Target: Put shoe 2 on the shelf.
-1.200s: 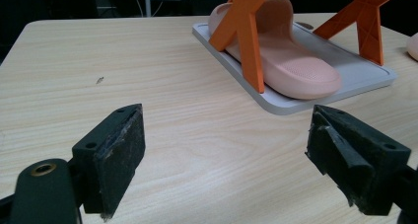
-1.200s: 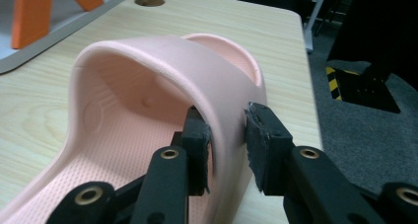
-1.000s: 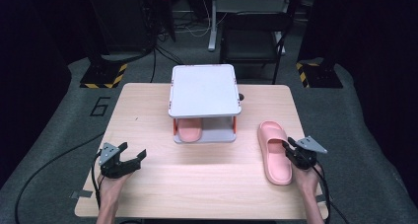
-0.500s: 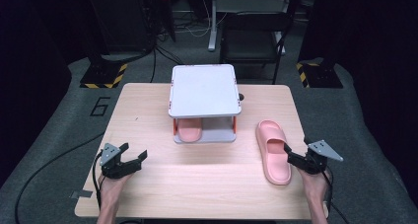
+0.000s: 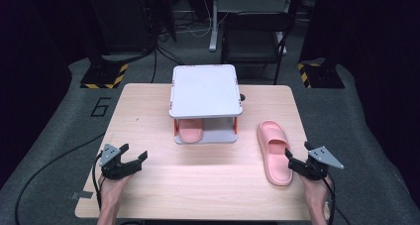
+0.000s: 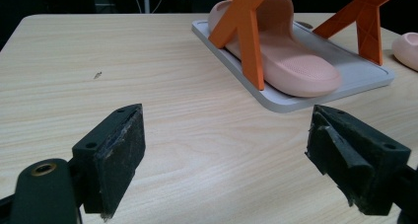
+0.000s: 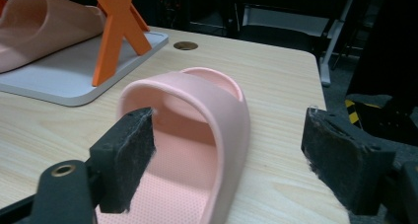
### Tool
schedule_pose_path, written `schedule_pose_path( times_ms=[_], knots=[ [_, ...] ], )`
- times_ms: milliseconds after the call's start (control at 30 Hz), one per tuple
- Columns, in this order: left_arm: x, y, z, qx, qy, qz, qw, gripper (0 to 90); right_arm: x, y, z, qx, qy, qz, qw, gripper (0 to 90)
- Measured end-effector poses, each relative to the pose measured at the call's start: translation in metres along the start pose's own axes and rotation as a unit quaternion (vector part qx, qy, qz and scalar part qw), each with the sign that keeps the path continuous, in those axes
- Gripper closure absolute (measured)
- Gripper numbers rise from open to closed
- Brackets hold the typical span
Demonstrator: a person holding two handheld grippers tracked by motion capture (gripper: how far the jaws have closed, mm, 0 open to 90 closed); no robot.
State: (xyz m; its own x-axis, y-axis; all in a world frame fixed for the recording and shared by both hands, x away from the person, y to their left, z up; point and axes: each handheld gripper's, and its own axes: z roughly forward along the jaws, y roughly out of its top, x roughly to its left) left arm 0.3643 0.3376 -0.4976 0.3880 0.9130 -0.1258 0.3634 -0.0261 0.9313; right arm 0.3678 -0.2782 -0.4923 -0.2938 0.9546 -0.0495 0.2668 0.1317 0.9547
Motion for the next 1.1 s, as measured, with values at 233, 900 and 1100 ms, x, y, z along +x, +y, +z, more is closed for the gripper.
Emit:
schedule_pose_path(
  times_ms=[233, 900, 1100],
  knots=[
    [0.000, 0.000, 0.000, -0.002, 0.000, 0.001, 1.0000, 14.7, 0.000, 0.000, 0.002, 0.011, 0.006, 0.000, 0.9999, 27.2],
    [-0.001, 0.002, 0.000, -0.003, 0.002, 0.003, 1.0000, 14.7, 0.002, -0.006, 0.040, 0.064, -0.005, -0.008, 0.9979, 77.5],
    [-0.002, 0.002, 0.000, -0.006, 0.001, 0.003, 1.0000, 14.7, 0.016, 0.004, 0.028, 0.051, 0.024, -0.009, 0.9983, 81.1]
  ],
)
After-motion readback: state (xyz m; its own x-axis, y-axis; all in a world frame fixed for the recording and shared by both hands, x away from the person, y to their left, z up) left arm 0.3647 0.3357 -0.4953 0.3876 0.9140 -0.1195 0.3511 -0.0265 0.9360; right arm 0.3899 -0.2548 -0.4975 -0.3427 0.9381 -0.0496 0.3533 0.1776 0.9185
